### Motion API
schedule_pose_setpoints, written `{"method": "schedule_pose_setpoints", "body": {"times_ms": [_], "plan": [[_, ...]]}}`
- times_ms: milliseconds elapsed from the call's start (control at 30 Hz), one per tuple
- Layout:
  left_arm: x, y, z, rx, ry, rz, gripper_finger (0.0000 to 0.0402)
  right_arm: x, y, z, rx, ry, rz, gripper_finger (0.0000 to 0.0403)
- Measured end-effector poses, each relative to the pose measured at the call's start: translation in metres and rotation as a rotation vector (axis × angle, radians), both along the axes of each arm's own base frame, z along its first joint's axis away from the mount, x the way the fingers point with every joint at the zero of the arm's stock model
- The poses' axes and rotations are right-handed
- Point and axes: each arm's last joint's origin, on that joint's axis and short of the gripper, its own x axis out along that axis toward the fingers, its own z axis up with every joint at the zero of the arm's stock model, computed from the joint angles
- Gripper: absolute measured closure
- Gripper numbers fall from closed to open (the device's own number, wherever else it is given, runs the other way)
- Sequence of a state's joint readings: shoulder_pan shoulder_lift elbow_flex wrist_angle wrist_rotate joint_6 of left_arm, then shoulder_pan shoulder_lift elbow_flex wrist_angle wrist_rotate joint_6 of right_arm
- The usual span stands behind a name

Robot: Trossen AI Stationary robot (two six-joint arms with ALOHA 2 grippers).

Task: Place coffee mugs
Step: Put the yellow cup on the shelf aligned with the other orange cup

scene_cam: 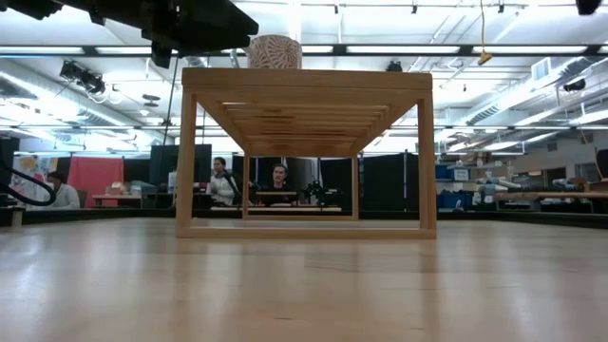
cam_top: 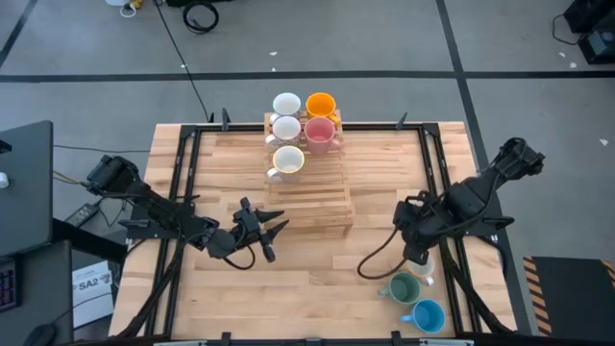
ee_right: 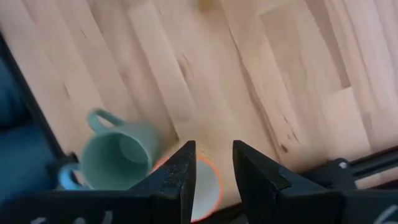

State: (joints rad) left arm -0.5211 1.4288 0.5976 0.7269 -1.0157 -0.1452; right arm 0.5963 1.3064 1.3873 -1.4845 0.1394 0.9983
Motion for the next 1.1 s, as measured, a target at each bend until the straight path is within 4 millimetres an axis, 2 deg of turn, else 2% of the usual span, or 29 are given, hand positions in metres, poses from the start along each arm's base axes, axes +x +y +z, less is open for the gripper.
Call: {"method": "schedule_pose_setpoints", "body": {"times_ms": [233,567,733,1100], "plan": [[0.0,0.0,0.0,0.0,0.0,0.0,0.0265,-0.007,0.005,-0.03,-0.006,0.146,0.139,0.0291],[0.0,0.0,0.0,-0.001,-0.001,0.0,0.0265,-0.013,0.005,-0.075,0.025,0.291,0.214,0.0291],[0.0,0.0,0.0,-0.001,-0.001,0.0,0.0265,-0.014,0.005,-0.087,0.033,0.304,0.294,0.0291],[0.0,0.0,0.0,-0.001,-0.001,0.0,0.0265,-0.01,0.009,-0.102,0.052,0.238,0.457,0.0291]]}}
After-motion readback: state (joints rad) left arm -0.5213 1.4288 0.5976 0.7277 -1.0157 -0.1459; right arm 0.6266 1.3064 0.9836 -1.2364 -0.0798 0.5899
